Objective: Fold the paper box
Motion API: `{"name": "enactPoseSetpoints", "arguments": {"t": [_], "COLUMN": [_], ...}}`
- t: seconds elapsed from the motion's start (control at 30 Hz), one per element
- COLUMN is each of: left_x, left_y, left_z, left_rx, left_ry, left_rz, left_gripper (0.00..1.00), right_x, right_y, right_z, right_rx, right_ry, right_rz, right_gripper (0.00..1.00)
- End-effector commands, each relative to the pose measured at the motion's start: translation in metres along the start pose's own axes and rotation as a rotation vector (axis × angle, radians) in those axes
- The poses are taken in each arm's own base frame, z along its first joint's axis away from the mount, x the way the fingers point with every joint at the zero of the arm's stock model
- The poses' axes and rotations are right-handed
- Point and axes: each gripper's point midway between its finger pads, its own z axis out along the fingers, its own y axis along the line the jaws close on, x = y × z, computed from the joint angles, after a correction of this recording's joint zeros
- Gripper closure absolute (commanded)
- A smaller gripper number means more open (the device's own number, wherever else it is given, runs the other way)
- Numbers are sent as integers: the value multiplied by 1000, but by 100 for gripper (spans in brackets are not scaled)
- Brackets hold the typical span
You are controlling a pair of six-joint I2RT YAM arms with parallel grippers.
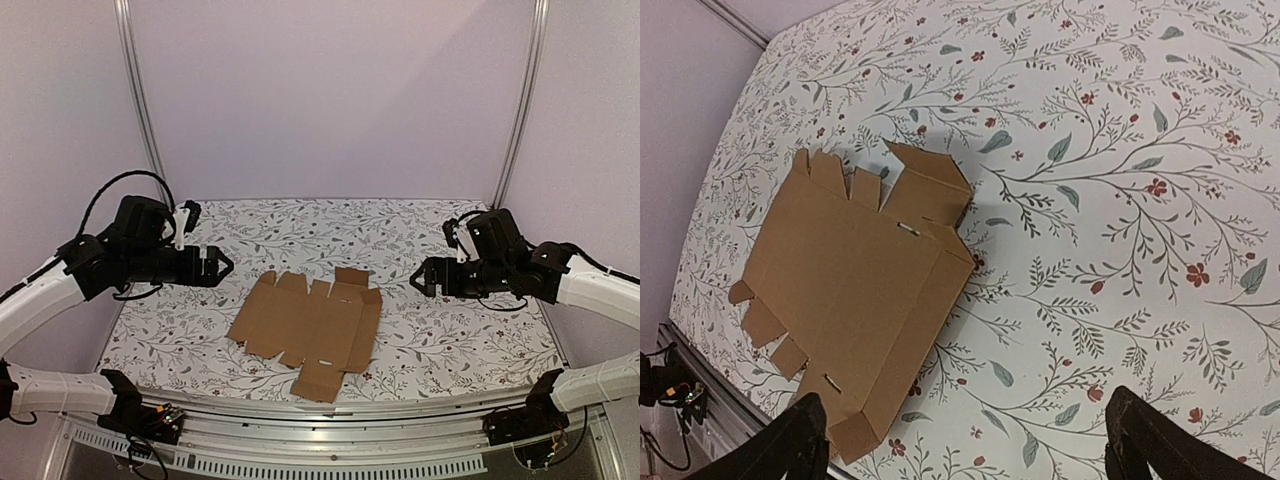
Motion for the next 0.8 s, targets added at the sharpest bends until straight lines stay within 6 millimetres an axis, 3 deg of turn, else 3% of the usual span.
{"name": "enactPoseSetpoints", "arguments": {"t": [0.0, 0.4, 0.77], "left_x": [3, 7, 6], "left_y": [-3, -3, -3], "left_z": [-4, -11, -18], "left_rx": [19, 33, 41], "left_ry": [-23, -38, -51], "left_rz": [-35, -33, -19], "left_gripper": [0, 1, 1], "right_x": [22, 72, 106], "right_y": [16, 47, 41], "right_z": [28, 108, 142], "right_rx": [-89, -188, -238], "right_ry": [41, 144, 204], "right_rz": [140, 350, 485], "right_gripper": [6, 21, 33]}}
